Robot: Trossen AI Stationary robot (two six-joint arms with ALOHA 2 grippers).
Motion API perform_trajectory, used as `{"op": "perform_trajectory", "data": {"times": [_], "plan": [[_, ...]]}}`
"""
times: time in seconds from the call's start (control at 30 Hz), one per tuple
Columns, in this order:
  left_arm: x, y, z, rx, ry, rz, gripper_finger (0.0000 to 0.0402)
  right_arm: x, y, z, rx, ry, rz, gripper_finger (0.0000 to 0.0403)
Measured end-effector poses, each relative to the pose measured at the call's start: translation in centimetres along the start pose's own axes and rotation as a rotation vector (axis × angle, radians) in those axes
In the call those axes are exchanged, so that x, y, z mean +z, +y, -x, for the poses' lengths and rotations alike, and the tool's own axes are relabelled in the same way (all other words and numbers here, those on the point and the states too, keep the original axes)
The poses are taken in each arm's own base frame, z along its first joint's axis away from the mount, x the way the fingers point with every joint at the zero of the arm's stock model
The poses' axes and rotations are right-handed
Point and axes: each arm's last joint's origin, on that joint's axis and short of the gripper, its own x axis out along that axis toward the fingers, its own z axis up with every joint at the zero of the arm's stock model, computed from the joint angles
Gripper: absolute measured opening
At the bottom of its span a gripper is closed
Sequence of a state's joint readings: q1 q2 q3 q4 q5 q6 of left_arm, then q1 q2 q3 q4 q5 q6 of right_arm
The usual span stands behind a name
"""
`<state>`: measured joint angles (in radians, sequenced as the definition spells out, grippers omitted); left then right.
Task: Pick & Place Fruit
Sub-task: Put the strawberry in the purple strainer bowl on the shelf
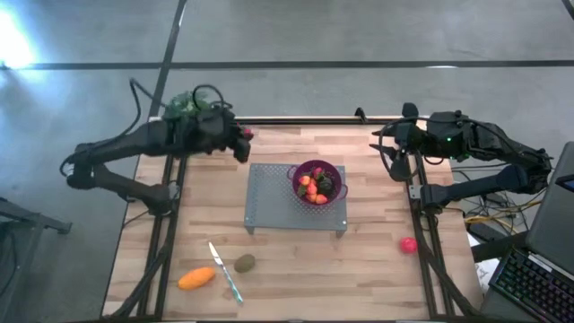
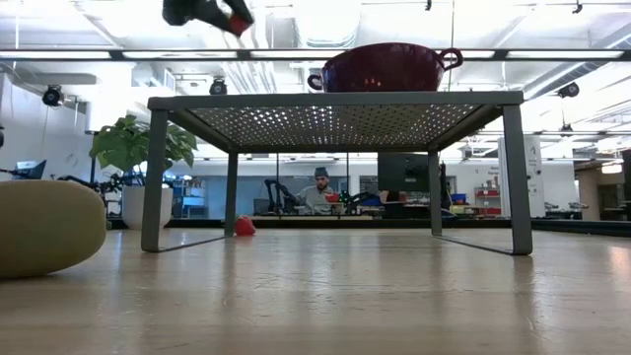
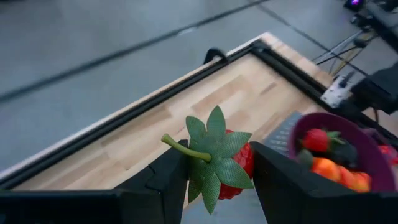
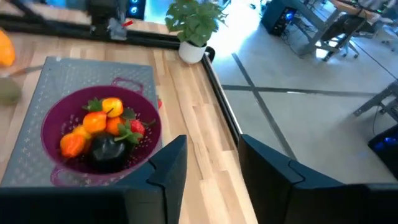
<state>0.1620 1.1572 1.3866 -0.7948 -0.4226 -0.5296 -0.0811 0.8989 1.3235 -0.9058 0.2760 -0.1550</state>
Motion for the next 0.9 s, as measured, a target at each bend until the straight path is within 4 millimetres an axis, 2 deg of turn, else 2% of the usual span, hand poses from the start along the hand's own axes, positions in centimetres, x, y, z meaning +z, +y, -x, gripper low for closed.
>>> {"op": "perform_trajectory", "data": {"times": [0.13,0.3,0.4,0.5,0.67,0.77,0.9], "plan": [[-0.9,-2.9,0.9,-0.057,-0.073,-0.065,0.0167,-0.2,0.6,-0.8,0.112,0.004,0.074,0.0126],[-1.7,-6.6,1.0,-0.168,-0.159,-0.158,0.0167,0.1,1.8,-1.9,0.280,0.000,0.145,0.0115],[-2.1,-8.3,0.4,-0.221,-0.212,-0.193,0.0167,0.4,2.9,-2.5,0.333,-0.001,0.201,0.0107],[-3.5,-9.6,-0.9,-0.263,-0.251,-0.232,0.0167,0.7,4.3,-2.8,0.393,-0.022,0.264,0.0097],[-6.8,-10.0,-3.3,-0.421,-0.357,-0.187,0.0167,1.0,7.2,-2.8,0.390,-0.052,0.360,0.0072],[-9.1,-9.4,-4.3,-0.559,-0.463,-0.110,0.0167,0.8,9.2,-2.9,0.273,-0.067,0.455,0.0055],[-10.8,-8.2,-4.5,-0.687,-0.622,-0.001,0.0167,0.2,11.6,-3.4,0.062,-0.076,0.589,0.0035]]}}
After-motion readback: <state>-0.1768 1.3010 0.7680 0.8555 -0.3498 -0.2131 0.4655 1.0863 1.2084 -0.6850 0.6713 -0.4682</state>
